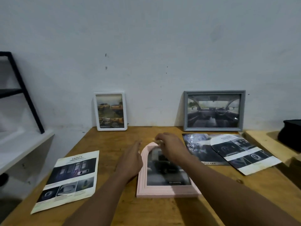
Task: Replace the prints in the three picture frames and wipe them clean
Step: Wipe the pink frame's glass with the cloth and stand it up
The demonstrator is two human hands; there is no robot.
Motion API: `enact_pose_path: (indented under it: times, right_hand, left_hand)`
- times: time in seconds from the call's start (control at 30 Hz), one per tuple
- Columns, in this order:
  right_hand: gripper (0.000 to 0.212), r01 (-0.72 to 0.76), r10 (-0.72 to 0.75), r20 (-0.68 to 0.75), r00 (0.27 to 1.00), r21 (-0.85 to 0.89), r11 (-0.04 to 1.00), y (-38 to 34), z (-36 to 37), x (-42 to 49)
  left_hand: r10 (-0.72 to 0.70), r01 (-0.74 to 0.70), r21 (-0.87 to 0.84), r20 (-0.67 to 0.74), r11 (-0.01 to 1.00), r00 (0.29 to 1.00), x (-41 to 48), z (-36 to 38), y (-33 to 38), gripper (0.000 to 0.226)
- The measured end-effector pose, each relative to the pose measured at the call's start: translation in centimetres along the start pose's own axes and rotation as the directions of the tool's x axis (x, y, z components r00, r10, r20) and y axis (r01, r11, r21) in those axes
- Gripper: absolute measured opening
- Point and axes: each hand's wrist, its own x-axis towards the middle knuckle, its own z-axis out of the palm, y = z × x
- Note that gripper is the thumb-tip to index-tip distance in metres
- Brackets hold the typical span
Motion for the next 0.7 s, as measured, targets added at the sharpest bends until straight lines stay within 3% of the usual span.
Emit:
enact_pose_path:
  times: [0.13,0.27,0.33,0.53,0.7]
  right_hand:
    - [0.028,0.111,-0.071,0.224,0.972,-0.170,0.979,0.3,3.1,-0.4]
    - [0.039,0.210,-0.153,0.264,0.952,-0.203,0.956,0.8,2.6,-0.3]
    - [0.044,0.201,-0.136,0.276,0.951,-0.223,0.954,0.8,2.2,-0.5]
    - [0.024,0.035,0.045,0.220,0.975,-0.347,0.937,2.2,1.1,-2.7]
    - [0.022,-0.128,0.144,0.061,0.988,-0.213,0.969,-0.9,3.7,-3.7]
  left_hand:
    - [0.057,-0.057,0.007,0.040,0.998,0.998,0.2,0.6,0.1,0.087]
    - [0.172,-0.194,0.158,0.141,0.968,0.975,0.8,0.7,0.8,0.116]
    - [0.179,-0.210,0.174,0.176,0.962,0.968,0.5,0.8,1.0,0.114]
    - [0.168,-0.195,0.184,0.152,0.963,0.974,0.6,1.1,0.7,0.091]
    - [0.135,-0.149,0.125,0.119,0.981,0.984,0.3,1.2,0.6,0.081]
